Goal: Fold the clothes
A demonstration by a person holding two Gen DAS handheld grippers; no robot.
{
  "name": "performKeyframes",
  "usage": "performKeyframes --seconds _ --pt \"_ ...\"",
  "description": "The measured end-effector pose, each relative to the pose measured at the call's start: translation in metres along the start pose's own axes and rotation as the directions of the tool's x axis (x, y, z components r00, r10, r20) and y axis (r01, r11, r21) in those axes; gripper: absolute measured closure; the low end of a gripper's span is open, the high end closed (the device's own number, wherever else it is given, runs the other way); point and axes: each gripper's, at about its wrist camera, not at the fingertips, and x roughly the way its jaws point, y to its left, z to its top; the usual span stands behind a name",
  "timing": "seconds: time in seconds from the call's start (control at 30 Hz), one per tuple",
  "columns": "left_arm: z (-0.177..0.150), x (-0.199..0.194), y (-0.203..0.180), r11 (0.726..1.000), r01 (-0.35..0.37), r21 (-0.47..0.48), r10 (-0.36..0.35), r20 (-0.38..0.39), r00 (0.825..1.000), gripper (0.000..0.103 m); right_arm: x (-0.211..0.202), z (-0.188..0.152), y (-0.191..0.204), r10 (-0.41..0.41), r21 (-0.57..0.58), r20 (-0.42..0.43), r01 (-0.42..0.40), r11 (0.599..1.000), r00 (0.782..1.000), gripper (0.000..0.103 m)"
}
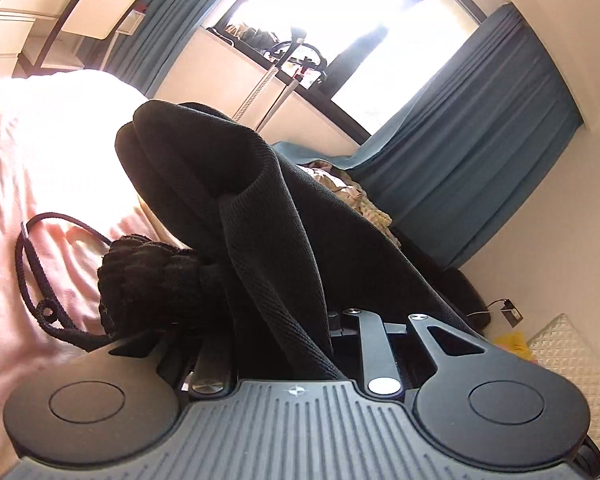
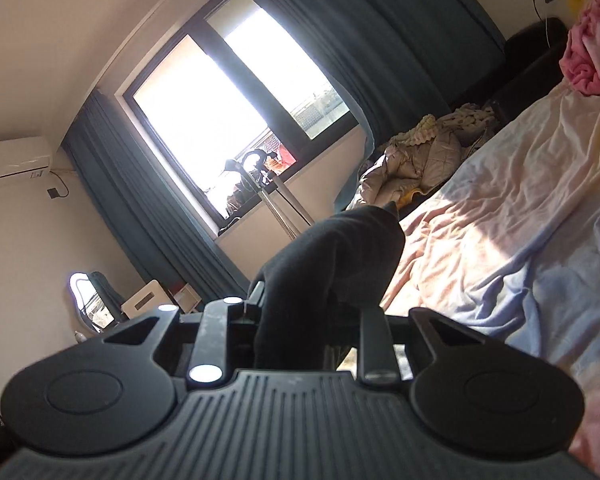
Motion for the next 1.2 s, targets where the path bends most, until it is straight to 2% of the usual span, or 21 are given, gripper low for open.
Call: performKeyframes --seconds 0.03,0.07,0.13,0.27,0.43,0.53,0.63,0.77,1.03,1.13,1.2 --pt "-0.005 -0.005 -0.014 1.000 0.024 0.015 -0.024 -0.002 1.000 0.078 -0.012 0.012 -0.001 -0.004 -0.006 0.020 0.004 1.000 1.000 0.076" --pt "-0.025 0.001 -0.034 0.998 0.055 0.033 -0.055 -0.004 0.998 0.078 -0.023 0.025 -0.001 -0.007 -0.013 0.040 0.008 1.000 0.999 0.076" --pt "-0.037 0.004 -0.067 0.991 0.118 0.060 -0.117 -0.011 0.993 0.078 -0.052 0.056 -0.011 -0.018 -0.036 0.092 0.021 0.999 0.996 0.076" --pt "-0.070 0.023 -0.141 0.963 0.245 0.116 -0.241 -0.047 0.969 0.078 -0.108 0.110 -0.036 -0.044 -0.057 0.213 0.057 0.997 0.976 0.076" --pt "-0.124 0.065 -0.238 0.916 0.367 0.162 -0.344 -0.154 0.926 0.078 -0.164 0.170 -0.094 -0.132 -0.016 0.307 0.144 0.989 0.943 0.076" --pt "-0.172 0.100 -0.276 0.891 0.419 0.174 -0.380 -0.217 0.899 0.078 -0.192 0.204 -0.142 -0.206 -0.002 0.333 0.219 0.976 0.920 0.076" --pt "-0.210 0.145 -0.306 0.882 0.447 0.151 -0.392 -0.292 0.872 0.078 -0.202 0.231 -0.187 -0.286 -0.026 0.320 0.310 0.950 0.903 0.076" --pt "-0.233 0.201 -0.303 0.879 0.444 0.174 -0.366 -0.349 0.863 0.078 -0.197 0.249 -0.248 -0.384 -0.037 0.279 0.409 0.912 0.880 0.076" --pt "-0.279 0.313 -0.297 0.871 0.440 0.221 -0.306 -0.457 0.835 0.078 -0.149 0.228 -0.354 -0.490 -0.040 0.196 0.506 0.862 0.850 0.076" --pt "-0.296 0.354 -0.293 0.866 0.440 0.237 -0.282 -0.494 0.822 0.078 -0.130 0.198 -0.388 -0.520 -0.028 0.113 0.526 0.850 0.847 0.076" --pt "-0.301 0.358 -0.278 0.855 0.463 0.234 -0.300 -0.505 0.809 0.077 -0.124 0.173 -0.404 -0.545 -0.014 0.052 0.546 0.838 0.837 0.075"
